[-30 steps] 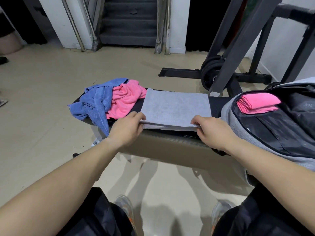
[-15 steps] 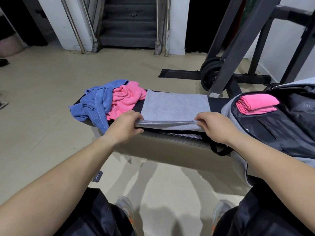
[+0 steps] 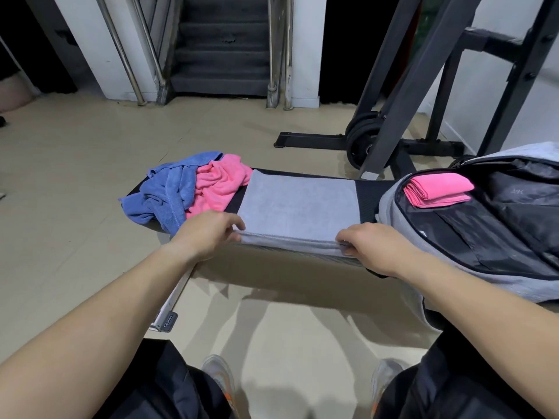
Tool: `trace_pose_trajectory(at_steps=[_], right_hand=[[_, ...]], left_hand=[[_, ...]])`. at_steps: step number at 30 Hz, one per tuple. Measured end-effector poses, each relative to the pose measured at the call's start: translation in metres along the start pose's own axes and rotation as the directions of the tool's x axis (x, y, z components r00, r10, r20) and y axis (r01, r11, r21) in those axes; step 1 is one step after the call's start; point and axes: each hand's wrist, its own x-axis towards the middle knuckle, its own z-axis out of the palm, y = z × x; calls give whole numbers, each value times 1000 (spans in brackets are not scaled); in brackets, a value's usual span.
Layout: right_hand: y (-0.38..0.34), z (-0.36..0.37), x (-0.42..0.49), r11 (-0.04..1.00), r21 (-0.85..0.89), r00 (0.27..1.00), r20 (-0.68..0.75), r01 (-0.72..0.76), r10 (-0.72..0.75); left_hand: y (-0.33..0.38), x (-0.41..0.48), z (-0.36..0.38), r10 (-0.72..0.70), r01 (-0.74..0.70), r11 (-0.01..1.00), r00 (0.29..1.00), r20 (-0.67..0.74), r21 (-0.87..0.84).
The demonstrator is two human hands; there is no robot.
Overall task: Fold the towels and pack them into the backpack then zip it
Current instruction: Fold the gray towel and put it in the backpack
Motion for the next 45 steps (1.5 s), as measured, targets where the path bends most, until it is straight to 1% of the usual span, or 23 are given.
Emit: trace_pose_trajectory(at_steps=[2, 4, 6, 8, 11, 13, 15, 17, 20, 23, 26, 27, 29, 31, 34, 36, 41, 45], right_hand=[[-7, 3, -7, 1000, -6, 999, 33, -12, 12], [-13, 8, -13, 1000, 11, 998, 66, -16, 15], [-17, 6, -18, 999, 40, 995, 97, -18, 14], [-18, -3, -19, 996, 84, 996, 86, -13, 6], [-13, -20, -12, 989, 146, 999, -22, -29, 32], [-5, -28, 1, 981, 182, 993, -82, -70, 86], [6, -30, 20, 975, 204, 985, -124, -93, 120], [19, -30, 40, 969, 219, 974, -167, -117, 155], [37, -29, 69, 946, 245, 948, -186, -211, 260], [51, -25, 101, 933, 201, 924, -184, -299, 335], [58, -18, 129, 921, 126, 914, -126, -370, 385], [58, -14, 136, 918, 106, 911, -120, -383, 394], [58, -5, 145, 910, 83, 898, -147, -406, 414], [55, 5, 151, 901, 111, 890, -145, -420, 433], [53, 13, 159, 885, 109, 886, -63, -452, 460], [55, 14, 162, 876, 102, 878, -46, -471, 477], [64, 15, 166, 865, 162, 865, -93, -475, 493], [66, 18, 169, 869, 157, 866, -108, -470, 488]], left_hand=[[0, -3, -3, 8, -15, 998, 993, 117, 62], [1, -7, -5, 11, -27, 996, 982, 189, 82], [0, -10, -5, 22, -32, 998, 978, 206, 46], [-3, -12, -6, 6, 6, 998, 981, 192, -61], [-4, -5, -13, -73, 98, 952, 993, 94, -291], [-2, 6, -17, -124, 109, 901, 992, -7, -420], [1, 22, -18, -174, 107, 877, 979, -103, -468], [3, 41, -17, -214, 102, 874, 958, -188, -474], [1, 76, -10, -270, 122, 872, 927, -259, -473], [-6, 112, 4, -323, 187, 878, 910, -258, -440], [-7, 138, 20, -361, 272, 900, 903, -233, -341], [-7, 145, 25, -355, 287, 916, 906, -231, -280], [-6, 157, 36, -294, 267, 953, 925, -241, -140], [-5, 166, 46, -250, 240, 968, 939, -236, -73], [-1, 174, 56, -238, 235, 971, 938, -252, -40], [2, 177, 58, -232, 236, 972, 937, -260, -18], [-3, 182, 55, -258, 256, 966, 923, -285, -46], [-9, 185, 57, -258, 253, 966, 919, -298, -55]])
